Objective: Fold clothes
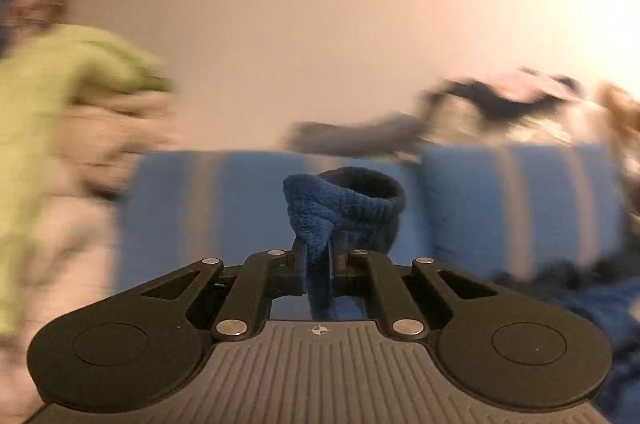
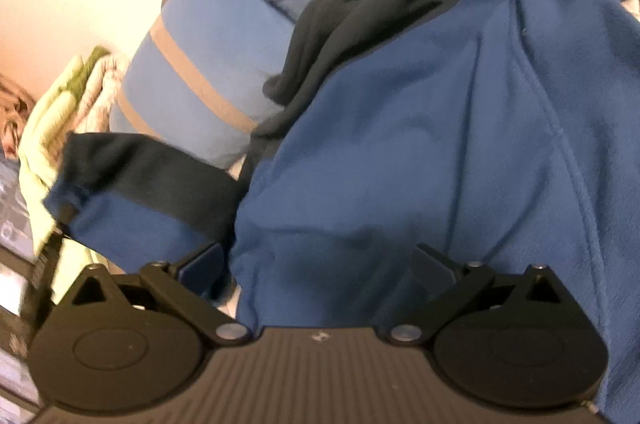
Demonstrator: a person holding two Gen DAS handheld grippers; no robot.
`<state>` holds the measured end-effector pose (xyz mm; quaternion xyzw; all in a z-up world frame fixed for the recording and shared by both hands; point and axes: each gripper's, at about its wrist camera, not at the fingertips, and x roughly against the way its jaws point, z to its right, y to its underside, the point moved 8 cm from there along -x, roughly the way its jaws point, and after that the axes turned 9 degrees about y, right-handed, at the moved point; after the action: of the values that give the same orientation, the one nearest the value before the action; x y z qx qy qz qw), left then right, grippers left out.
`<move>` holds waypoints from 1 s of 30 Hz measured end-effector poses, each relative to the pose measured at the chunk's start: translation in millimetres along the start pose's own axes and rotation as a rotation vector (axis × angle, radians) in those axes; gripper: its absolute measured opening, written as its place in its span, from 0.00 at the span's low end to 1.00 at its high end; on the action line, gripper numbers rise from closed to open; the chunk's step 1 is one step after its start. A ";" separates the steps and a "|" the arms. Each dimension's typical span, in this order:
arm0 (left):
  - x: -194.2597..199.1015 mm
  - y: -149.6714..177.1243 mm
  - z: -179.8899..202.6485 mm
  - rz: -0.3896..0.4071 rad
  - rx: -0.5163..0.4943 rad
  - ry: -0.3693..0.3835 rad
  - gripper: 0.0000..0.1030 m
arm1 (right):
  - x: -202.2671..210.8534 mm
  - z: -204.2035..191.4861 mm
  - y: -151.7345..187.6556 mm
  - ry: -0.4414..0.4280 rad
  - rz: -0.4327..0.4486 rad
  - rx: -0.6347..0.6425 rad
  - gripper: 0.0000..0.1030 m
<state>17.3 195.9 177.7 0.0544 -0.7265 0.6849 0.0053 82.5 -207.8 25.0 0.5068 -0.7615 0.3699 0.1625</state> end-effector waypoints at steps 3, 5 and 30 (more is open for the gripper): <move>33.4 8.9 -74.5 -0.020 0.092 -0.174 0.09 | -2.4 -5.1 7.8 0.018 -0.003 0.049 1.00; 55.6 32.9 -122.4 -0.060 0.172 -0.269 0.09 | -4.5 -7.5 13.0 0.029 -0.009 0.075 1.00; 184.1 206.9 -262.5 -0.259 0.797 -0.519 0.49 | -22.1 -25.9 65.2 0.254 -0.026 0.475 1.00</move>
<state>-201.1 455.6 3.2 0.3109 -0.3726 0.8671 -0.1121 30.6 -160.7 2.7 0.4899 -0.6204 0.5967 0.1379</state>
